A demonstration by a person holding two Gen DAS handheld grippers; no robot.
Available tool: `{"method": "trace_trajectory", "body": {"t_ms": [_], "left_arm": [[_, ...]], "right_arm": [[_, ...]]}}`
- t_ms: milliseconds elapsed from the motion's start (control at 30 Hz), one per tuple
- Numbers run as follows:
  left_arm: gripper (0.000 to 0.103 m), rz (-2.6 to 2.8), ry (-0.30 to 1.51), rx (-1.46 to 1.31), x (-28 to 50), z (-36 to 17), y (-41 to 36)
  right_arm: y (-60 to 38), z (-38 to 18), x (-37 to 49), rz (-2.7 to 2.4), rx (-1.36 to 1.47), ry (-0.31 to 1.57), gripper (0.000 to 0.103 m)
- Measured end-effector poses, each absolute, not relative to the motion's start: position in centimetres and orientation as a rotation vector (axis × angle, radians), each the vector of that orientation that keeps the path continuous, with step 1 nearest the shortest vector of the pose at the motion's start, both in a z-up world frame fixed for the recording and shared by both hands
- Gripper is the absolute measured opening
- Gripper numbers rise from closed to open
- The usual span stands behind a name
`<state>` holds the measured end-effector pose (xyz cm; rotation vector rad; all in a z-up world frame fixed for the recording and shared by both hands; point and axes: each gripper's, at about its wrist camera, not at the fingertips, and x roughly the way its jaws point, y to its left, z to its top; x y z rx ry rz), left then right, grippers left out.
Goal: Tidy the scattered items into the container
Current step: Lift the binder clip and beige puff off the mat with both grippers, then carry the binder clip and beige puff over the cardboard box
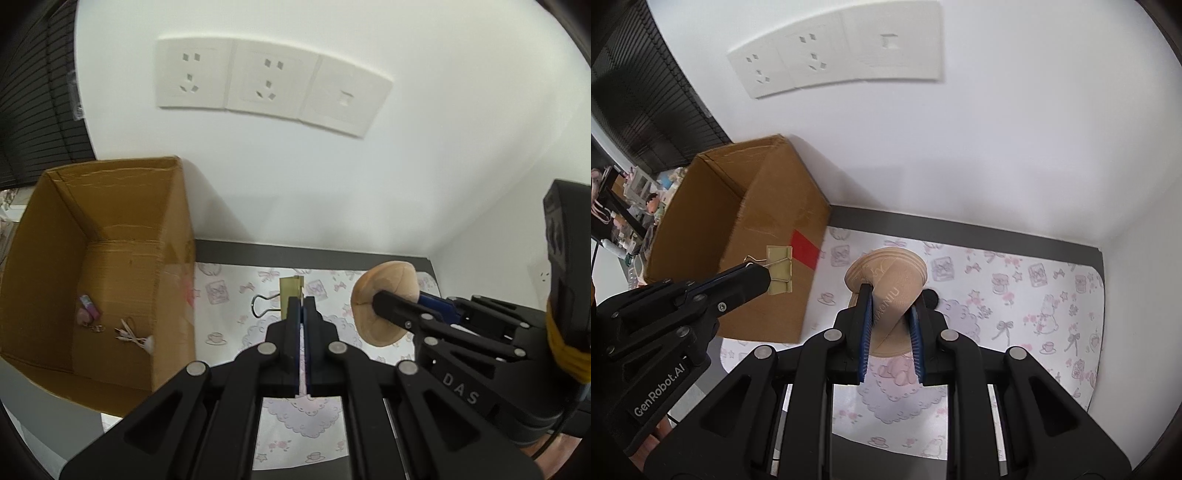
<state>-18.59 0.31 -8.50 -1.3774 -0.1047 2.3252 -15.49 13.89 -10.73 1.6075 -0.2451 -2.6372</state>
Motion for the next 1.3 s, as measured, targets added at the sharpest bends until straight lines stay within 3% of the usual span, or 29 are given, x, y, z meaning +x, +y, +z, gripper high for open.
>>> {"method": "trace_trajectory", "body": {"t_ms": [667, 1300], "left_arm": [[0.002, 2.499, -0.232, -1.337, -20.6, -5.6, -11.9], [0.002, 2.569, -0.372, -1.505, -22.6, -10.3, -23.4]], "right_arm": [[2.7, -6.5, -20.1, -2.544, 1.478, -0.086, 0.019], [-8.9, -9.4, -24.5, -2.379, 1.532, 0.071, 0.02]]}}
